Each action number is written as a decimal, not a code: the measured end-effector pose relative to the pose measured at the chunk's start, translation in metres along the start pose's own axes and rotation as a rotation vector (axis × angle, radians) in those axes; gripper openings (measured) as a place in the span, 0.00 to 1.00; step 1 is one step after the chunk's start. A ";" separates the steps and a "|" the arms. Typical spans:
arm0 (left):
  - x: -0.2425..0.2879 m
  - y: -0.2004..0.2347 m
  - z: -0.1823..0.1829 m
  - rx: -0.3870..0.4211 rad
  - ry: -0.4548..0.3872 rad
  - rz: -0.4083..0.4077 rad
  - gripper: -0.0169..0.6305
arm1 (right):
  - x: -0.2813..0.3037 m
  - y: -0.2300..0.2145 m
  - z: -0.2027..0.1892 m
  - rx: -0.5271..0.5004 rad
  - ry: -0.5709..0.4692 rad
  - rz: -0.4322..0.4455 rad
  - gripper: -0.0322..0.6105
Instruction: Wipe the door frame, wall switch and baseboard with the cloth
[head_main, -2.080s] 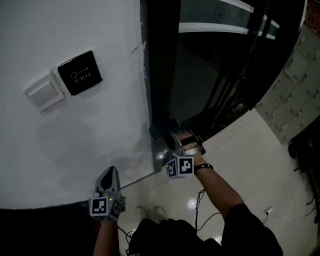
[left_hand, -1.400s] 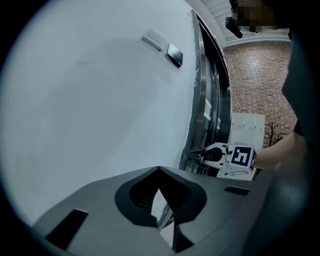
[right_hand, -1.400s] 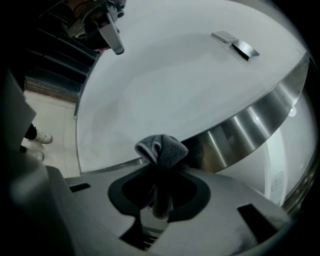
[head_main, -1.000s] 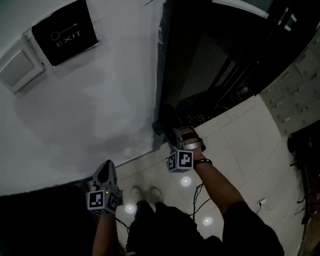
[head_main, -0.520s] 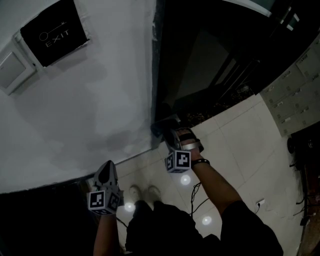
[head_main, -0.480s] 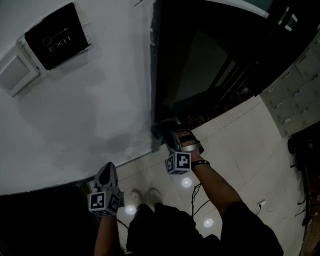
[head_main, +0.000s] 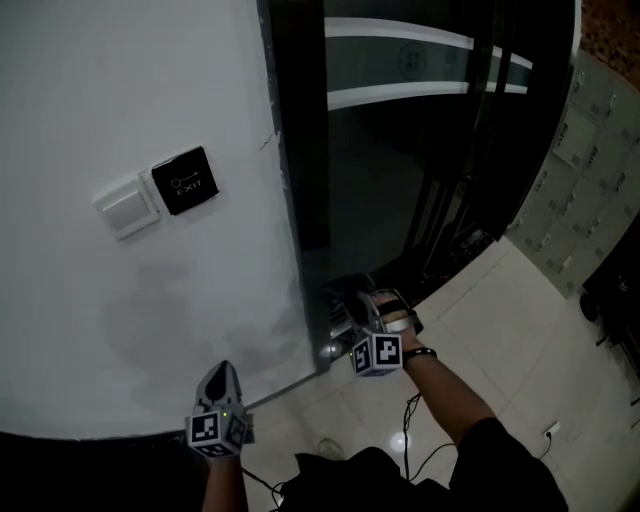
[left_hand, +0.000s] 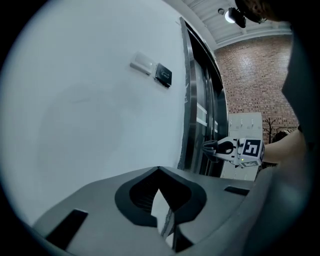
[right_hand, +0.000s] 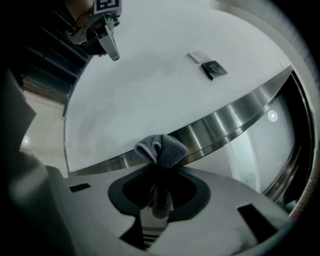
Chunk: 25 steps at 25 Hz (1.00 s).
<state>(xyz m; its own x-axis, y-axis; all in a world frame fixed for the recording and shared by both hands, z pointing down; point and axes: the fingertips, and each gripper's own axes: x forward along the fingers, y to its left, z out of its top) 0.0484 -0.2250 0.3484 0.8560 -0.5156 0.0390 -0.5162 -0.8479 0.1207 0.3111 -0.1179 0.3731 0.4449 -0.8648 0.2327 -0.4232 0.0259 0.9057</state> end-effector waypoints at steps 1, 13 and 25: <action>-0.009 -0.003 0.005 -0.003 -0.010 -0.009 0.01 | -0.009 -0.009 0.006 -0.004 -0.005 -0.016 0.18; -0.098 -0.048 0.028 -0.032 -0.053 -0.095 0.01 | -0.118 -0.055 0.066 -0.014 -0.039 -0.121 0.18; -0.068 -0.148 0.052 0.036 -0.097 -0.088 0.01 | -0.148 -0.107 -0.002 0.072 -0.150 -0.180 0.18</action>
<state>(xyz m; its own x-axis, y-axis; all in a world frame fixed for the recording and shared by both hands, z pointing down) 0.0649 -0.0703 0.2759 0.8921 -0.4470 -0.0663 -0.4415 -0.8934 0.0833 0.2922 0.0079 0.2421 0.3982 -0.9172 0.0099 -0.4051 -0.1662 0.8991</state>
